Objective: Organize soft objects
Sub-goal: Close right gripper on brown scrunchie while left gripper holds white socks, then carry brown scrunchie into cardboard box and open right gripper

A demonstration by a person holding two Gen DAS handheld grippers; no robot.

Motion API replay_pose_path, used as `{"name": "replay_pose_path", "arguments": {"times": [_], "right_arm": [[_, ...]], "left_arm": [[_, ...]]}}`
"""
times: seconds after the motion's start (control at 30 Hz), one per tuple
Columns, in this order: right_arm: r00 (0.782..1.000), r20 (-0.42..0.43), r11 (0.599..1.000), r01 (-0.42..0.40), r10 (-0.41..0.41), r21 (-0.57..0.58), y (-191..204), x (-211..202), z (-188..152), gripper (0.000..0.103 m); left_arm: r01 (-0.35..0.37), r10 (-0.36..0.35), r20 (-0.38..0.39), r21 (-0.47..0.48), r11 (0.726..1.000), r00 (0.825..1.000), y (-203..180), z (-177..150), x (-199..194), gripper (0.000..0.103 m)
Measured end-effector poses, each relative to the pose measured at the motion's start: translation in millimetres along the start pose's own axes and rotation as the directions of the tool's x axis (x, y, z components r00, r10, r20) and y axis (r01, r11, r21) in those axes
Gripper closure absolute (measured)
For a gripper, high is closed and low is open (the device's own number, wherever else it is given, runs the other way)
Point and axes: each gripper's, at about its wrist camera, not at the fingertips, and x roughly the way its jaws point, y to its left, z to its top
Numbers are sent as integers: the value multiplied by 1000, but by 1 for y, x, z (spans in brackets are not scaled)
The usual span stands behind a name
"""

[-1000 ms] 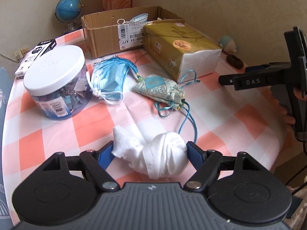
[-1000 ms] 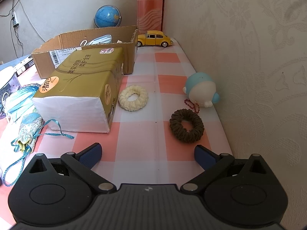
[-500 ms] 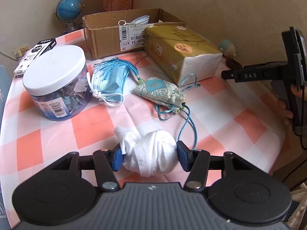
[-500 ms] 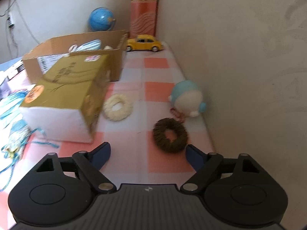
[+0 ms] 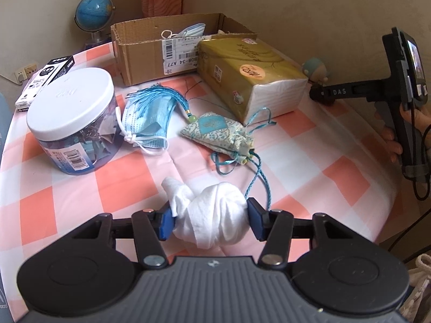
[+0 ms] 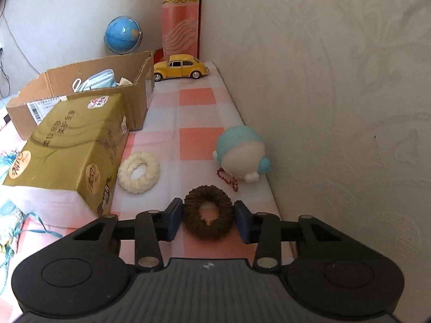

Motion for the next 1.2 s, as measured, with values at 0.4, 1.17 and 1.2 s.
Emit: {"name": "replay_pose_path", "arguments": {"times": [0.4, 1.17, 1.2], "right_arm": [[998, 31, 999, -49, 49, -7, 5, -45, 5, 61], [954, 110, 936, -243, 278, -253, 81, -73, 100, 61], [952, 109, 933, -250, 286, -259, 86, -69, 107, 61]], "left_arm": [[-15, 15, 33, 8, 1000, 999, -4, 0, -24, 51], [-45, 50, 78, -66, 997, 996, 11, -13, -55, 51], [-49, 54, 77, -73, 996, 996, 12, -13, -54, 51]]}}
